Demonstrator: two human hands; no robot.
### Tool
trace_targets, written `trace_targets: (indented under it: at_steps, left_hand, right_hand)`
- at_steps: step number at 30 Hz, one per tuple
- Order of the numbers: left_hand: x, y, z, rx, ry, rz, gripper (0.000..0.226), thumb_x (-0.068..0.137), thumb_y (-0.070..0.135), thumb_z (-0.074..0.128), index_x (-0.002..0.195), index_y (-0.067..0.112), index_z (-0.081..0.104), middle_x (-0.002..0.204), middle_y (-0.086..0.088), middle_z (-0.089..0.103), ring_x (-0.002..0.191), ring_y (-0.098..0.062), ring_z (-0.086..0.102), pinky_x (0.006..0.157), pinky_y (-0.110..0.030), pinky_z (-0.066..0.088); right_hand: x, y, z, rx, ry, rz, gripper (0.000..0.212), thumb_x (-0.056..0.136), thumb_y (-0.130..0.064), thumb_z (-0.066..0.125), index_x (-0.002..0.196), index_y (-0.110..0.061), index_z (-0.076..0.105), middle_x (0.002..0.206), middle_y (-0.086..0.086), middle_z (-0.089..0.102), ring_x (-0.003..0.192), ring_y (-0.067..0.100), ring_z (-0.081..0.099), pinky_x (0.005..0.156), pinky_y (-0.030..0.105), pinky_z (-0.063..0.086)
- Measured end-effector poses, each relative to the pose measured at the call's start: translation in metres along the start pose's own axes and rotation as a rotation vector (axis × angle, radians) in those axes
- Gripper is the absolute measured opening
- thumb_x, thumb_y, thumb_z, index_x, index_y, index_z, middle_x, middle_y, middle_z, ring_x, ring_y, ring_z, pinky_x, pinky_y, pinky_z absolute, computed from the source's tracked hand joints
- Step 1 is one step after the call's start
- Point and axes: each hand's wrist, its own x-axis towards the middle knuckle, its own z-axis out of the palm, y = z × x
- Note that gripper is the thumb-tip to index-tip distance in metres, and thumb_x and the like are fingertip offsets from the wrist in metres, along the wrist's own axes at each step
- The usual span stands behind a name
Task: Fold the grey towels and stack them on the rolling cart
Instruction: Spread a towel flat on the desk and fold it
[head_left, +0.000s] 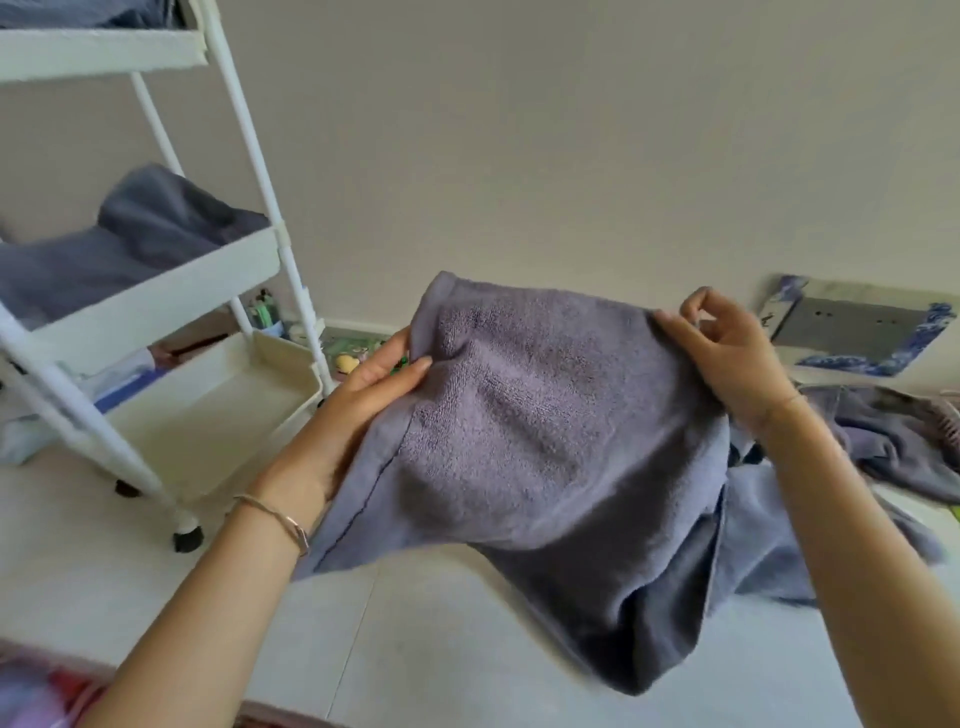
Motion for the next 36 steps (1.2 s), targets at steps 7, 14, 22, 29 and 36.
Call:
trace_targets:
  at_steps: [7, 14, 22, 29, 36]
  left_hand:
    - [0.023, -0.106, -0.108, 0.538, 0.534, -0.304, 0.049, 0.098, 0.009, 0.042, 0.145, 0.018, 0.033, 0.11, -0.003, 0.063, 0.099, -0.027, 0.059, 0.092, -0.046, 0.048]
    - [0.009, -0.19, -0.076, 1.129, 0.313, -0.311, 0.056, 0.097, 0.026, 0.046, 0.147, 0.013, 0.025, 0.148, -0.01, 0.037, 0.134, -0.028, 0.037, 0.11, -0.037, 0.031]
    - [-0.002, -0.253, -0.017, 1.489, -0.139, -0.466, 0.051, 0.1, 0.047, 0.016, 0.148, 0.038, 0.005, 0.159, 0.008, 0.0, 0.146, -0.026, -0.002, 0.117, -0.052, 0.001]
    - [0.022, -0.241, 0.007, 1.558, -0.074, -0.709, 0.067, 0.094, 0.061, 0.012, 0.148, 0.023, 0.021, 0.159, -0.005, 0.006, 0.143, -0.039, 0.003, 0.114, -0.057, 0.001]
    - [0.045, -0.249, 0.119, 1.346, -0.198, -0.123, 0.052, 0.099, 0.043, 0.026, 0.139, 0.012, 0.038, 0.144, -0.008, 0.04, 0.133, -0.023, 0.036, 0.11, -0.034, 0.026]
  right_hand:
    - [0.008, 0.128, 0.116, -0.411, 0.028, 0.249, 0.02, 0.093, -0.029, 0.055, 0.105, -0.013, 0.053, 0.104, 0.006, 0.061, 0.099, 0.024, 0.056, 0.082, 0.032, 0.04]
    - [-0.047, 0.191, 0.146, -0.616, -0.289, 0.324, 0.041, 0.095, -0.033, 0.05, 0.132, -0.016, 0.046, 0.144, 0.004, 0.041, 0.13, 0.023, 0.042, 0.107, 0.04, 0.036]
    - [-0.064, 0.212, 0.085, -0.971, -0.272, 0.316, 0.044, 0.098, -0.042, 0.037, 0.138, -0.024, 0.044, 0.149, 0.001, 0.037, 0.136, 0.022, 0.034, 0.115, 0.038, 0.02]
    - [-0.108, 0.201, -0.038, -1.429, -0.244, 0.359, 0.068, 0.091, -0.053, 0.005, 0.111, -0.03, 0.065, 0.109, -0.002, 0.063, 0.117, 0.02, 0.05, 0.111, 0.039, 0.014]
    - [-0.142, 0.192, -0.075, -0.991, -0.152, 0.467, 0.036, 0.098, -0.043, 0.033, 0.115, -0.029, 0.062, 0.126, -0.006, 0.048, 0.109, 0.02, 0.054, 0.099, 0.032, 0.035]
